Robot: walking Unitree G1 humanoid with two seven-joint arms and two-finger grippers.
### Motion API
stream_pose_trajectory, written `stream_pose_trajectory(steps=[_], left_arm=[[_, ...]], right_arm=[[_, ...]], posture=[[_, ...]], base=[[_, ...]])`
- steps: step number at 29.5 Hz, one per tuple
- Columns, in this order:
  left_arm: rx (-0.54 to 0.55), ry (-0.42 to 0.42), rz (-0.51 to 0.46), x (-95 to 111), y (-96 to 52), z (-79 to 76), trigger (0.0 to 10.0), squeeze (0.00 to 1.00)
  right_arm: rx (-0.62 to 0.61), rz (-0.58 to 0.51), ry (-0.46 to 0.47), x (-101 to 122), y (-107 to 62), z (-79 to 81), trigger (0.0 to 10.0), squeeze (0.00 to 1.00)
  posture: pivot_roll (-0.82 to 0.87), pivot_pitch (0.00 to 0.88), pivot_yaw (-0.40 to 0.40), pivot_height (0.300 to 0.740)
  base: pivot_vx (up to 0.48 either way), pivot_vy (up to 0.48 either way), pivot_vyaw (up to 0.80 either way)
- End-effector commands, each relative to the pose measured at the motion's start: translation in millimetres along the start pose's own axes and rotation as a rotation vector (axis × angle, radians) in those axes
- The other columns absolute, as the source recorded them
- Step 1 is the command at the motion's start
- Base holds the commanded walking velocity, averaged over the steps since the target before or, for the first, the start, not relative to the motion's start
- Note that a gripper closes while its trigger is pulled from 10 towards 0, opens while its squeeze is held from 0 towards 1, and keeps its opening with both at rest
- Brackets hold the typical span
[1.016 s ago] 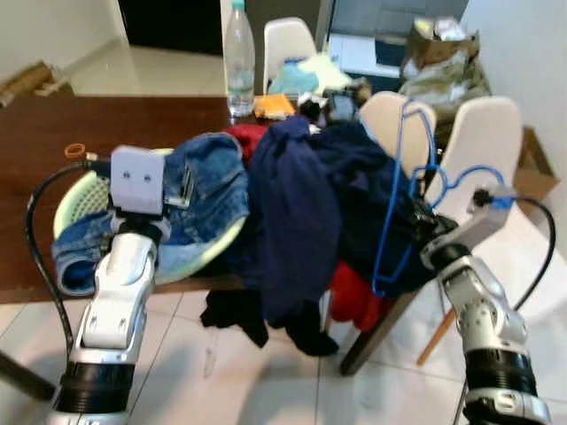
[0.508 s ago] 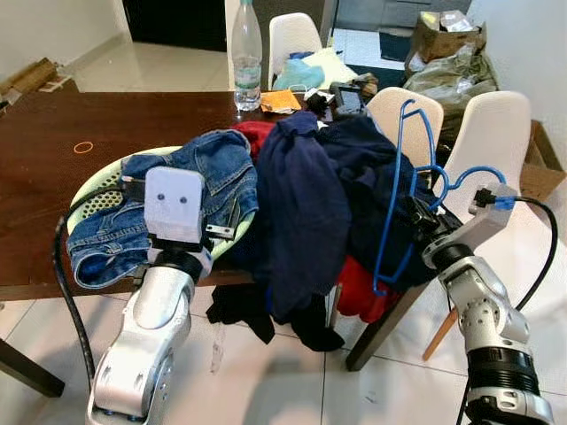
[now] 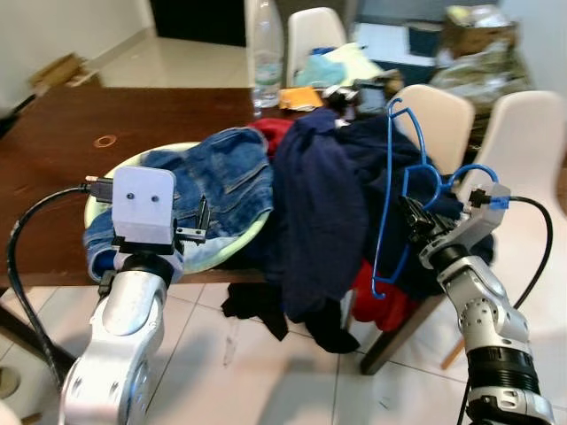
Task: Hang hanger
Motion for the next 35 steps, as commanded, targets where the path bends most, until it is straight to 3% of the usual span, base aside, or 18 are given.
stream_pose_trajectory(steps=[1,2,8,17,21,25,26,28,30,32,35], left_arm=[[-0.044,-0.014,0.015,0,-6.8,-3.7,10.0,0.00],[-0.101,-0.046,0.002,5,-12.7,-11.0,10.0,0.00],[-0.178,-0.063,-0.023,14,-21.6,-19.4,10.0,0.00],[-0.067,-0.026,0.169,-16,-43.3,1.4,10.0,0.00],[-0.049,0.015,0.211,-23,-48.2,9.0,10.0,0.00],[0.066,0.129,0.208,-29,-37.0,50.3,10.0,0.00],[0.066,0.129,0.208,-29,-37.0,50.3,10.0,0.00],[0.122,0.153,0.193,-25,-29.3,67.3,10.0,0.00],[0.148,0.171,0.186,-23,-26.8,74.7,10.0,0.00],[0.148,0.171,0.186,-23,-26.8,74.7,10.0,0.00],[0.187,0.234,0.165,-19,-21.2,90.8,10.0,0.00]], right_arm=[[0.017,0.004,0.009,-2,0.4,3.1,10.0,0.00],[0.015,0.002,0.015,-1,0.2,2.3,10.0,0.00],[0.009,0.000,0.028,0,0.6,0.5,10.0,0.00],[0.013,0.009,0.034,0,1.7,-0.9,10.0,0.00],[0.012,0.010,0.037,0,2.3,-1.2,10.0,0.00],[0.006,0.010,0.043,0,2.5,-2.7,10.0,0.00],[0.006,0.010,0.043,0,2.5,-2.7,10.0,0.00],[0.004,0.011,0.045,0,2.7,-3.5,10.0,0.00],[0.003,0.012,0.044,1,2.6,-3.7,10.0,0.00],[0.003,0.012,0.044,1,2.6,-3.7,10.0,0.00],[0.002,0.010,0.045,2,2.7,-4.1,10.0,0.00]], posture=[[0.23,0.165,-0.028,0.740],[0.24,0.164,-0.028,0.740],[0.25,0.164,-0.033,0.740],[0.26,0.170,-0.036,0.740],[0.27,0.170,-0.036,0.740],[0.27,0.170,-0.043,0.740],[0.27,0.170,-0.043,0.740],[0.26,0.171,-0.045,0.740],[0.26,0.173,-0.045,0.740],[0.26,0.173,-0.045,0.740],[0.25,0.178,-0.055,0.740]], base=[[0.000,0.000,0.79],[0.000,0.000,0.79],[0.000,0.000,0.55],[0.000,0.000,0.00],[0.000,0.000,0.00],[0.000,0.000,0.00],[0.000,0.000,0.00],[0.000,0.000,0.00],[0.000,0.000,0.00],[0.000,0.000,0.00],[0.000,0.000,0.00]])
Point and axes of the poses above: a point about 5 cm out from each wrist's last joint towards the gripper, its own y axis pointing out of the wrist towards the gripper, its own x axis along the axis of the wrist's last joint, z = x × y, the point moved 4 cm from there along y, pointing out of the wrist towards the gripper, and after that the axes turned 15 degrees about y, right-handed, at the moved point
